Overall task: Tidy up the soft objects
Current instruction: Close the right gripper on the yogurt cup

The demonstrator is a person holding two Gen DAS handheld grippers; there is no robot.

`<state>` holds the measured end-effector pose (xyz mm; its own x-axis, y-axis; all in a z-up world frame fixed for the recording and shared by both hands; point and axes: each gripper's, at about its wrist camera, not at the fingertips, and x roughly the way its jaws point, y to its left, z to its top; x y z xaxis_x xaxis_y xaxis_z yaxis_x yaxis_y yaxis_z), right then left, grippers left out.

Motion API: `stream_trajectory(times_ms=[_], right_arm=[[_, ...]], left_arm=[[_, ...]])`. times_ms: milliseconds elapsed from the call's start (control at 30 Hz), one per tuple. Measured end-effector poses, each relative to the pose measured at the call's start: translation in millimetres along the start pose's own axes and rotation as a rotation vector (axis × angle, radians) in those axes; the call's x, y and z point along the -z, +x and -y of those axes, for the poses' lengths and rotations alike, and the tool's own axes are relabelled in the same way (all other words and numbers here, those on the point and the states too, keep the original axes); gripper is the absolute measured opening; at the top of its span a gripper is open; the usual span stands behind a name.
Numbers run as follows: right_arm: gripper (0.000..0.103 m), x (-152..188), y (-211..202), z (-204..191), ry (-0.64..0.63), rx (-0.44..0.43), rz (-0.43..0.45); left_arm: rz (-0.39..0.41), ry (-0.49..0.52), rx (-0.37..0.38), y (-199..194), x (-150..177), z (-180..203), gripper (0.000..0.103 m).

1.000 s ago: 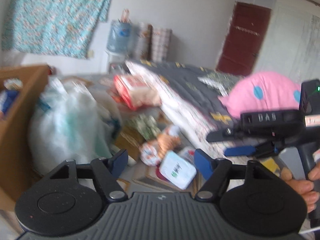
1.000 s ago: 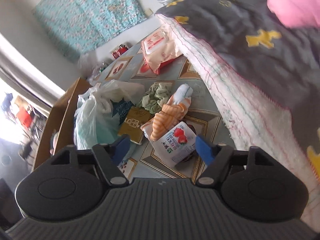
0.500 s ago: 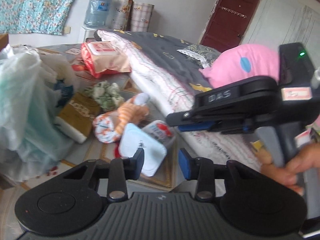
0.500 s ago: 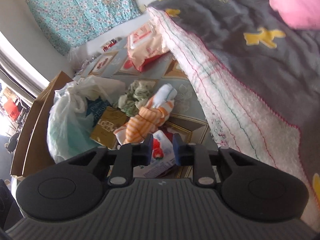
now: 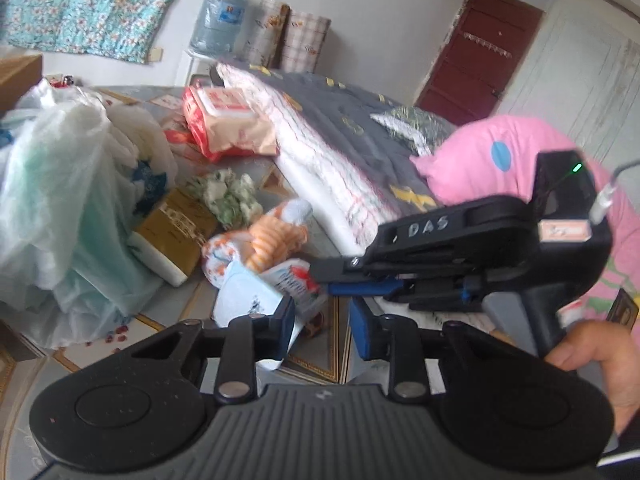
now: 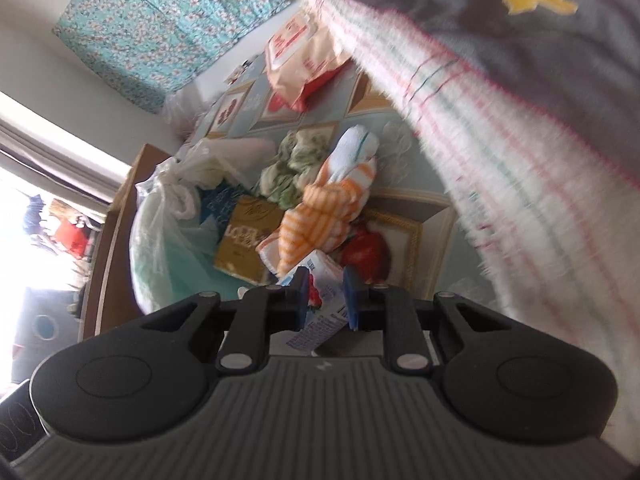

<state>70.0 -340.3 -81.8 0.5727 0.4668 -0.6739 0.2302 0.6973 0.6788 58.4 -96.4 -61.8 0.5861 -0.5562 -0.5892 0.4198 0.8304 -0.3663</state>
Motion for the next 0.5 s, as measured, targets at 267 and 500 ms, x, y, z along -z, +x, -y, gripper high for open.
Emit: stream_trajectory(times_ms=[267,500], right_arm=[[0.014,-2.7,14.3,4.6,0.043,-0.028,-0.026],[0.021,-10.6,6.4,-23.3,-0.174,0.047,-0.026]], left_arm=[[-0.033,0.059,0.021,10.4,-1.3,14.2,0.028],[0.046,0.043,-0.034,-26.5,-4.7,-4.2,0.048]])
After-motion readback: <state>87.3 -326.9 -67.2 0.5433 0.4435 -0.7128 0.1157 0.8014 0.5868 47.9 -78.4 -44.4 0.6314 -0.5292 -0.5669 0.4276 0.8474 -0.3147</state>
